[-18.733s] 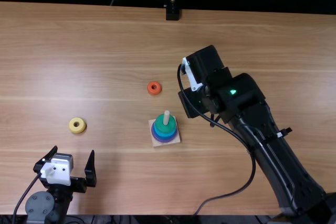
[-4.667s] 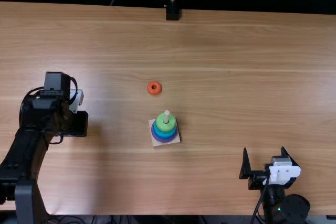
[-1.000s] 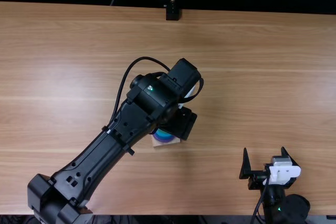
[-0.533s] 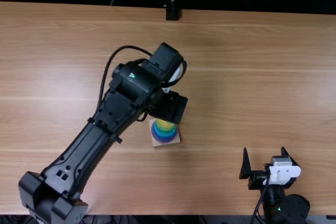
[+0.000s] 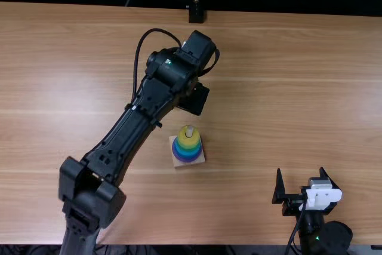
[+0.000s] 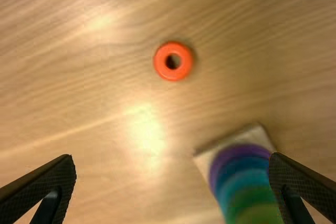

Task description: Build the Hanoi tower: stack the rings onto the peg from bottom to top in this color order: purple, dark blue, light blue, dark green, light green, yellow, orange.

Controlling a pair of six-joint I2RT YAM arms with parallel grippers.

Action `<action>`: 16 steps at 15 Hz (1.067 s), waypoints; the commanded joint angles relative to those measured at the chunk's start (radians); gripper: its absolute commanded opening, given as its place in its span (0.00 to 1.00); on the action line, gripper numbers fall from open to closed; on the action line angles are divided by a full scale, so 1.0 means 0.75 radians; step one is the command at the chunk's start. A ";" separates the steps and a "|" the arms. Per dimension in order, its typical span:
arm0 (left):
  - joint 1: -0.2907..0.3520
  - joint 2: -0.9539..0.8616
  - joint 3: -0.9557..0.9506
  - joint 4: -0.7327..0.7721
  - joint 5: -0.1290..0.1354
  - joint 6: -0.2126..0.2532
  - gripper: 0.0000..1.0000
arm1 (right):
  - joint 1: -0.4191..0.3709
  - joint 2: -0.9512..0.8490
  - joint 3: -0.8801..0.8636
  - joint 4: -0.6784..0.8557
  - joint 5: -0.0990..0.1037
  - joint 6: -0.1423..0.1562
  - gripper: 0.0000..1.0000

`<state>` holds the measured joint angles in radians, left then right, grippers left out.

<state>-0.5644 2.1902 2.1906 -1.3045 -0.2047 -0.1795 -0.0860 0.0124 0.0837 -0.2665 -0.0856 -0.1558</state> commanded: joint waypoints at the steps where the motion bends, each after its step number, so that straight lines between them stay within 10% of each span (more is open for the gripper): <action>1: 0.012 0.080 0.039 0.004 -0.063 0.124 1.00 | -0.014 -0.017 -0.091 -0.071 0.004 -0.006 1.00; 4: 0.086 0.207 0.055 0.021 0.113 0.117 1.00 | -0.014 -0.017 -0.091 -0.071 0.004 -0.003 1.00; 11: 0.129 0.391 0.161 0.073 0.143 0.124 1.00 | -0.014 -0.017 -0.091 -0.071 0.004 -0.006 1.00; 16: 0.131 0.438 0.163 0.161 0.234 0.124 1.00 | -0.014 -0.017 -0.091 -0.071 0.004 -0.003 1.00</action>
<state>-0.4706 2.4805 2.2864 -1.1839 -0.0521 -0.1005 -0.0860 0.0124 0.0837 -0.2665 -0.0853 -0.1562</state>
